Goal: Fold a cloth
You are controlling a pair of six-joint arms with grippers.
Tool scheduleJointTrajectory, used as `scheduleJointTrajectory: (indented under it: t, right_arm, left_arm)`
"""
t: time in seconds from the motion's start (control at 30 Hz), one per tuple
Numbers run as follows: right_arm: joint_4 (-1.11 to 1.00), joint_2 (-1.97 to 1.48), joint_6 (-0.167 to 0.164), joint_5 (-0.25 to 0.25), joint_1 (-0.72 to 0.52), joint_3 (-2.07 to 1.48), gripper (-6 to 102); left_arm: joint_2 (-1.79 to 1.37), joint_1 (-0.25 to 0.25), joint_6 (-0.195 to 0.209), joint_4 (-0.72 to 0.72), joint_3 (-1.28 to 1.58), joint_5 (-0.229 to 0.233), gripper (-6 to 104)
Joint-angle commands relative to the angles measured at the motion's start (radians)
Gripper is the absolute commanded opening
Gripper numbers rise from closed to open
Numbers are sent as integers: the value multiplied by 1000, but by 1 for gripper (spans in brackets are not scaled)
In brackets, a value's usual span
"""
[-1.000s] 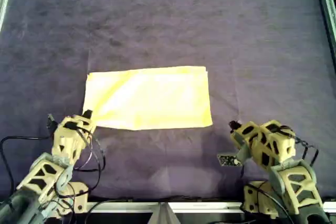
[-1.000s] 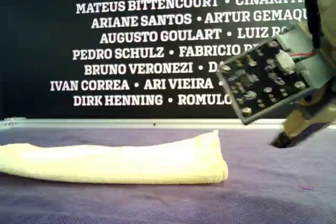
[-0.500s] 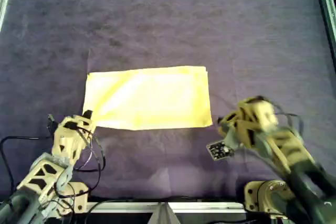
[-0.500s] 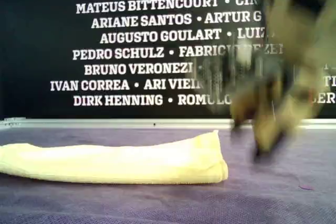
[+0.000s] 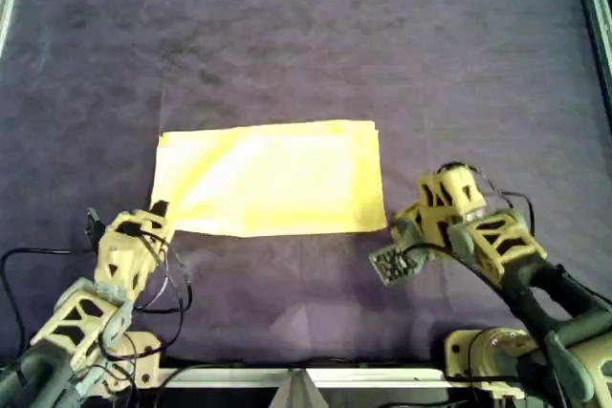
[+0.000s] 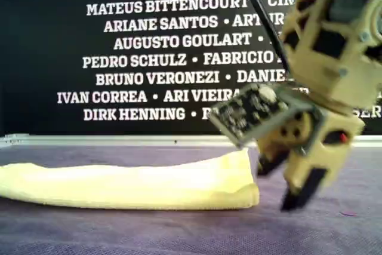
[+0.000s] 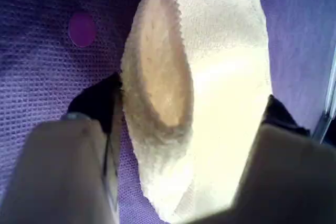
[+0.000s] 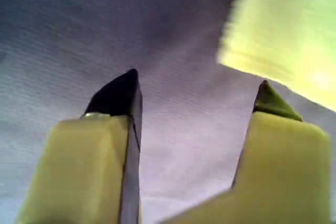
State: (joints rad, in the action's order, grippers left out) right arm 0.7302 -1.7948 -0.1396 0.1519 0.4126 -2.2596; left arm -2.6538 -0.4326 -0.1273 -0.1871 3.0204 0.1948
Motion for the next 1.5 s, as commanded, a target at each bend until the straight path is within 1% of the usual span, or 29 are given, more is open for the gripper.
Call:
scheduleJointTrajectory:
  t: [0.0,0.1,0.27,0.33,0.4,0.47,0.6,0.73,0.8,0.87,1.0,1.1,1.17,1.2,1.37,1.47]
  right_arm:
    - [5,-5,-2,3,8,84,86]
    - [5,2,-2,3,26,94,86]
    - [3,92,0,3,97,124,87]
    - [3,144,15,3,115,161,87]
    - [3,199,43,3,117,216,87]
    - [3,255,57,3,118,273,87]
    - [3,339,57,3,118,364,86]
    - [5,370,57,2,118,379,84]
    - [5,370,57,2,114,362,79]
    - [5,357,57,2,104,354,69]
    - [5,353,57,2,100,371,37]
    - [-5,351,58,2,98,382,12]
    - [-52,350,58,2,87,371,0]
    - [-81,350,58,3,67,356,-2]
    - [-110,350,58,3,-83,336,3]
    - [-110,330,44,5,-169,298,3]
  left_arm:
    - [-9,-25,-2,-2,-17,0,92]
    - [-9,-25,-3,-2,-17,0,92]
    - [-9,-25,-3,-2,-17,0,92]
    - [-9,-25,-3,-2,-17,0,92]
    - [-9,-25,-3,-2,-17,0,92]
    - [-6,-25,-3,-2,-17,0,92]
    - [0,-23,-3,-2,-17,0,92]
    - [-9,-23,-3,-2,-17,8,93]
    - [-9,-23,-3,-2,-17,12,93]
    - [-9,-23,-3,-2,-17,12,93]
    - [-11,-23,-3,-2,-17,14,93]
    - [-11,-12,-3,-2,-21,15,94]
    - [-12,-9,9,0,-31,17,94]
    - [-12,-9,9,0,-34,17,94]
    - [-14,-9,-2,0,-25,18,94]
    - [-14,-8,3,0,-17,18,94]
